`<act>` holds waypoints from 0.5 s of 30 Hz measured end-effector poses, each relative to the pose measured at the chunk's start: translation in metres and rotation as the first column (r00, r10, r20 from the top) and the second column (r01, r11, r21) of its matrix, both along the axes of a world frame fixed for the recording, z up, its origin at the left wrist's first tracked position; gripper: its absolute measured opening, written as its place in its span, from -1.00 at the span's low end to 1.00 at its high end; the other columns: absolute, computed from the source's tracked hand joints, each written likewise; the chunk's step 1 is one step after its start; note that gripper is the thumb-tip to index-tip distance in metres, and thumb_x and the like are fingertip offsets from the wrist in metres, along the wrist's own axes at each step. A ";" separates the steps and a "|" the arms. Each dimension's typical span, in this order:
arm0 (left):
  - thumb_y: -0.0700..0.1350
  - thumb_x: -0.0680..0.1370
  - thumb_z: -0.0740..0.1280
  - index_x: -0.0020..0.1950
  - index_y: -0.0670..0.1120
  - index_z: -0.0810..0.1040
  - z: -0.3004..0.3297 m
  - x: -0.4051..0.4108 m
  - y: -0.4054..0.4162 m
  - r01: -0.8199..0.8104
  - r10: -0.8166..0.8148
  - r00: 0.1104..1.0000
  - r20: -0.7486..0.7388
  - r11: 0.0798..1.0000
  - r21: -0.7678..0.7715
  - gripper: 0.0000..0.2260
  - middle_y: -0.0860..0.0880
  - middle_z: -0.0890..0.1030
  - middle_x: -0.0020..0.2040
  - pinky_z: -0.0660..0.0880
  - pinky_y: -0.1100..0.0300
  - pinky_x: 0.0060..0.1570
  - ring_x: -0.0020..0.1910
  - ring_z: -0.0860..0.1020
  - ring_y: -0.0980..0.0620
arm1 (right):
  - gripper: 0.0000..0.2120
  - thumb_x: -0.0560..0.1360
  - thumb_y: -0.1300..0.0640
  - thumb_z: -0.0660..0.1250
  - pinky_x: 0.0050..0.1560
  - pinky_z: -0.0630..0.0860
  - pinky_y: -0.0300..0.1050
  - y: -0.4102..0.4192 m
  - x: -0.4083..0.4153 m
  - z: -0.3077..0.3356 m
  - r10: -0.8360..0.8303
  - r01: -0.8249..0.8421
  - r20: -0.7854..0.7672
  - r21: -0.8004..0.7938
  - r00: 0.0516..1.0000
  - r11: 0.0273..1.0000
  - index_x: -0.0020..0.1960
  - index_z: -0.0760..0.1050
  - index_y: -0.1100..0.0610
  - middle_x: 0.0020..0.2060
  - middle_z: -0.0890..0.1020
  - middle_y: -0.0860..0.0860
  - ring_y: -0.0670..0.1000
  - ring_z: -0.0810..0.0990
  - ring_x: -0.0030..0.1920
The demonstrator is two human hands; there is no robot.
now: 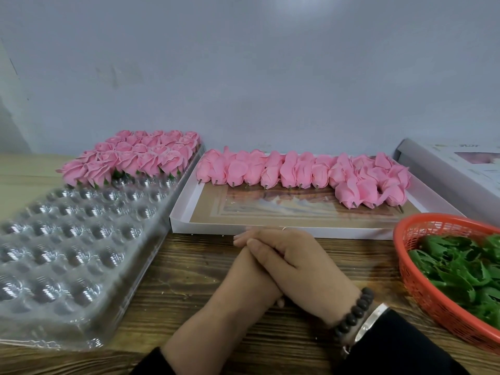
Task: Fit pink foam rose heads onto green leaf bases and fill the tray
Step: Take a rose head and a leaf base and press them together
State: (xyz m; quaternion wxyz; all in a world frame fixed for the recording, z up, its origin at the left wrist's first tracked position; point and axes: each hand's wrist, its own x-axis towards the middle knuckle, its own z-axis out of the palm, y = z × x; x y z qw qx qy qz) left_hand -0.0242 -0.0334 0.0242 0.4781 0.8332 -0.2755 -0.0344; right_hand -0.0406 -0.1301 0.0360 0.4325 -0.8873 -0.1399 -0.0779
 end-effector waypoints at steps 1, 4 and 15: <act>-0.28 0.55 0.22 -0.24 0.00 0.45 -0.002 0.003 0.003 0.033 -0.035 0.995 -0.091 0.999 -0.025 -0.77 0.24 0.54 -0.40 0.40 0.50 -0.37 -0.39 0.49 0.35 | -0.74 0.56 0.00 0.14 -0.29 0.44 -0.46 -0.001 0.000 0.000 0.012 -0.012 -0.026 0.004 1.000 1.000 0.10 0.58 -0.04 -0.05 0.62 -0.20 -0.29 0.58 -0.28; -0.29 0.53 0.22 -0.47 -0.04 0.40 0.001 -0.001 0.007 0.002 -0.008 0.993 -0.122 0.999 -0.047 -0.63 0.16 0.49 -0.59 0.39 0.42 -0.49 -0.52 0.47 0.21 | -0.77 0.55 -0.03 0.16 -0.43 0.41 -0.42 -0.001 -0.002 0.000 0.033 -0.032 -0.025 0.035 0.999 0.999 0.11 0.55 -0.09 -0.17 0.63 -0.15 -0.16 0.54 -0.54; -0.33 0.39 0.41 -0.42 0.05 0.64 0.006 0.012 0.019 -0.193 0.118 0.976 -0.183 0.860 -0.473 -0.69 0.08 0.55 -0.55 0.41 0.43 -0.47 -0.52 0.50 0.25 | -0.65 0.34 -0.28 0.23 0.20 0.45 -0.22 -0.010 0.004 -0.011 -0.038 0.008 0.101 0.288 0.994 0.958 0.11 0.43 -0.27 0.09 0.60 -0.21 -0.27 0.53 0.12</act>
